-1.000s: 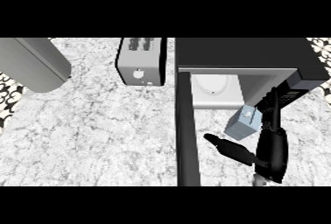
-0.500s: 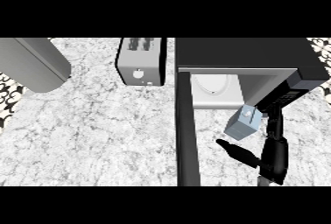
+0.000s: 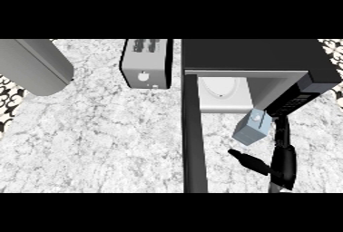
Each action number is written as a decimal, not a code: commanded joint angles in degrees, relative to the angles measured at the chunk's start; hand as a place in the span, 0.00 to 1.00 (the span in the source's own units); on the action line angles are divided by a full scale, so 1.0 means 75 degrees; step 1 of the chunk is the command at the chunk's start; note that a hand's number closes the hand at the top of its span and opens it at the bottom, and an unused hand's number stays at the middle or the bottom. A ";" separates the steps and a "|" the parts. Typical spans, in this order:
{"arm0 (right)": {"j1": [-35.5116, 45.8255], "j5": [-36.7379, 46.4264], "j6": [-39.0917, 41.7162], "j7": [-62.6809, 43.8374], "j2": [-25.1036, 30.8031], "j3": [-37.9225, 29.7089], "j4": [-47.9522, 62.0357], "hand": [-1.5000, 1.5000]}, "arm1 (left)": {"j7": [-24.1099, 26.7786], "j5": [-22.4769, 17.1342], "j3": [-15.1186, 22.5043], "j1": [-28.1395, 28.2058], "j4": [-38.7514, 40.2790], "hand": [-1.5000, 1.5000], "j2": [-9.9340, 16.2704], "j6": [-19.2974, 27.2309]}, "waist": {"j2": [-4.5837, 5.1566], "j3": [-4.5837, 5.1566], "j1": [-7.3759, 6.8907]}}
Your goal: Pick up the milk, place it into the microwave and close the microwave
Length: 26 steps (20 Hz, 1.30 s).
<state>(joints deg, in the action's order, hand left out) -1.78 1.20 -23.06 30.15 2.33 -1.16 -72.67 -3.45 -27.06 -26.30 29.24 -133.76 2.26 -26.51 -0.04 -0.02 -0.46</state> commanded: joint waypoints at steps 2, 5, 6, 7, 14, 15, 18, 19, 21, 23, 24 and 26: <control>0.0434 -0.0016 -0.0058 0.0652 -0.0072 -0.0314 0.1136 0.00 | -0.0207 -0.0388 0.0114 0.0121 -0.0600 0.00 -0.0286 -0.0005 | 0.0002 -0.0001 -0.0013; 0.1098 -0.0344 0.0288 0.1173 0.0281 -0.0889 0.2142 0.00 | -0.0257 0.0033 0.0167 -0.0410 -0.0350 0.00 -0.0292 0.0163 | 0.0013 -0.0002 0.0009; 0.1027 -0.0187 -0.0106 0.1326 -0.0081 -0.0733 0.2126 0.00 | -0.0102 0.0063 0.0549 0.0111 -0.0580 0.00 -0.0293 0.0177 | 0.0005 -0.0001 -0.0007; 0.1094 -0.0139 -0.0036 0.1477 -0.0008 -0.0754 0.2458 0.00 | 0.0013 0.0178 0.0128 -0.0360 -0.0138 0.00 -0.0295 0.0052 | 0.0008 0.0000 0.0006; 0.2244 -0.0414 0.0265 0.2369 0.0330 -0.1386 0.4319 0.00 | 0.0029 -0.0442 -0.0293 -0.0109 -0.0016 0.00 -0.0092 -0.0446 | 0.0013 -0.0002 -0.0035; 0.2296 -0.0370 0.0444 0.2844 0.0384 -0.1420 0.4848 1.00 | -0.0210 -0.0719 -0.0384 -0.0431 0.0237 0.00 0.0175 -0.0221 | 0.0024 -0.0005 -0.0040; 0.2459 -0.0437 0.0636 0.3163 0.0314 -0.1394 0.4912 1.00 | -0.0167 -0.0267 -0.0121 -0.0136 -0.0194 0.00 -0.0292 -0.0211 | 0.0016 -0.0004 -0.0044; 0.2778 -0.0317 0.0854 0.3101 0.0707 -0.1409 0.5239 1.00 | -0.0419 -0.0821 -0.0273 0.0086 -0.0548 0.00 -0.0031 -0.0249 | 0.0029 -0.0011 -0.0134; 0.2716 -0.0138 0.0667 0.3384 0.0758 -0.1308 0.5133 1.00 | -0.0311 -0.0590 -0.0277 -0.0086 -0.0338 0.00 -0.0090 -0.0274 | 0.0018 -0.0004 -0.0061; 0.2959 -0.0033 0.0069 0.3350 0.0669 -0.1364 0.5037 1.00 | -0.0098 -0.0865 -0.0539 -0.0048 -0.0034 0.00 0.0047 -0.0518 | 0.0011 -0.0001 -0.0074; 0.2793 -0.0111 0.0278 0.3966 0.0484 -0.1407 0.5362 1.00 | -0.0330 -0.0398 -0.0261 -0.0399 -0.0166 0.00 -0.0201 -0.0109 | 0.0018 -0.0004 -0.0033; 0.2754 -0.0275 0.0359 0.3950 0.0262 -0.1432 0.5159 1.00 | -0.0034 -0.0947 -0.0520 0.0460 -0.0438 0.00 -0.0294 -0.0741 | 0.0003 -0.0003 -0.0079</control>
<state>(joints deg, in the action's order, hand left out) 14.69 -1.11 -19.84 58.53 5.30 -12.06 -36.96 -3.38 -30.21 -28.82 29.56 -133.15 0.89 -30.30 -0.48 0.30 0.08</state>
